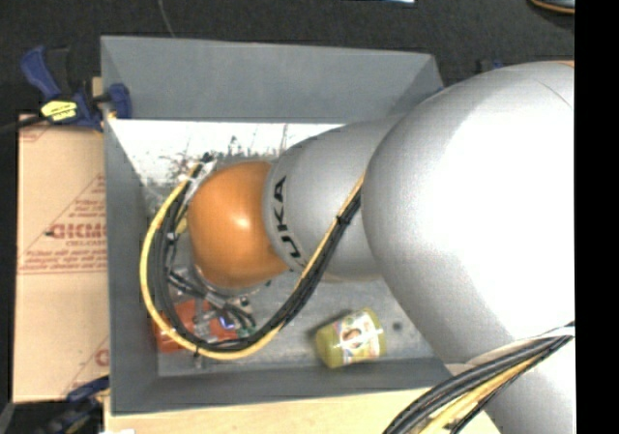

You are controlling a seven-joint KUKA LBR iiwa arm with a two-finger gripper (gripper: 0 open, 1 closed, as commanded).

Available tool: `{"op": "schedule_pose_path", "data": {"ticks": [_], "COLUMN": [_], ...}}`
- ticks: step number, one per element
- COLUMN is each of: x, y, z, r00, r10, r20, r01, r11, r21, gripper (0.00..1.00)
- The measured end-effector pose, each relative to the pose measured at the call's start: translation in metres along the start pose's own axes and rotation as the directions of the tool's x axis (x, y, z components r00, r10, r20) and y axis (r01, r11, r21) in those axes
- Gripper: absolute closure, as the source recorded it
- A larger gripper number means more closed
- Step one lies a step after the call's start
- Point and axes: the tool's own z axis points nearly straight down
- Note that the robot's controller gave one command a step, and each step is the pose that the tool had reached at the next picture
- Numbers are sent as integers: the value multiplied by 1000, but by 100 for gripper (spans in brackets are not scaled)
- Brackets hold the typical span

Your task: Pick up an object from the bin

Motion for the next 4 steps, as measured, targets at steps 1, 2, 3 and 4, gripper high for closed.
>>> {"op": "schedule_pose_path", "data": {"ticks": [1,2,3,4], "x": [0,3,12,3], "y": [14,3,-14,1], "z": [-61,1,5,1], "r00": [999,1000,999,1000], "r10": [-35,-11,-53,-19], "r20": [2,-9,8,-4], "r01": [35,11,53,19], "r11": [999,1000,999,1000], "r21": [0,0,-2,-3], "gripper": [0,0,0,100]}}
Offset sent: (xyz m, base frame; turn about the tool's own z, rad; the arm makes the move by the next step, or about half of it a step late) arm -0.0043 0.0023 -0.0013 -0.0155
